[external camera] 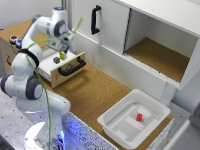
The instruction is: Place the yellow object on the table
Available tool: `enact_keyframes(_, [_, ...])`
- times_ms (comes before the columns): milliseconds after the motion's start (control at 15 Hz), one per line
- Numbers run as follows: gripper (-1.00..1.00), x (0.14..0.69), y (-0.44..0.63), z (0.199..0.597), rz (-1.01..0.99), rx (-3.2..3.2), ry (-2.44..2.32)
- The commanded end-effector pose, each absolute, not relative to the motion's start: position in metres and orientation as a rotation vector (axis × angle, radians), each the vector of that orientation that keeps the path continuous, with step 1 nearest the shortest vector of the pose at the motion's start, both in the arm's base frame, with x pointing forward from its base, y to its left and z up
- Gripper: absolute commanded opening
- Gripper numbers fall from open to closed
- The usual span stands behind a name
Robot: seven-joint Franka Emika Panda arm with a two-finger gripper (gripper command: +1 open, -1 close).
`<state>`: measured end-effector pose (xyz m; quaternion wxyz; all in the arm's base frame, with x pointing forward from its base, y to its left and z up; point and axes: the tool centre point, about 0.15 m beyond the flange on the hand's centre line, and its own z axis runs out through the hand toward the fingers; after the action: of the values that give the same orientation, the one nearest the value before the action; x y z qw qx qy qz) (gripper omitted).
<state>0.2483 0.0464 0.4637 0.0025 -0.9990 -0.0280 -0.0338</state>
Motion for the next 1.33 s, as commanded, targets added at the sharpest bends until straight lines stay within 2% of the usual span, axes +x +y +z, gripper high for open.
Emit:
enact_keyframes(0, [-1.00, 0.281, -0.025, 0.447, -0.015, -3.136, 0.057])
enact_keyframes(667, [-1.00, 0.385, -0.060, 0.347, -0.126, -3.081, 0.088])
enact_keyframes(800, [-1.00, 0.395, -0.082, 0.322, -0.074, -3.090, 0.070])
enact_keyframes(1267, [-1.00, 0.422, -0.115, 0.269, 0.039, -3.147, -0.221])
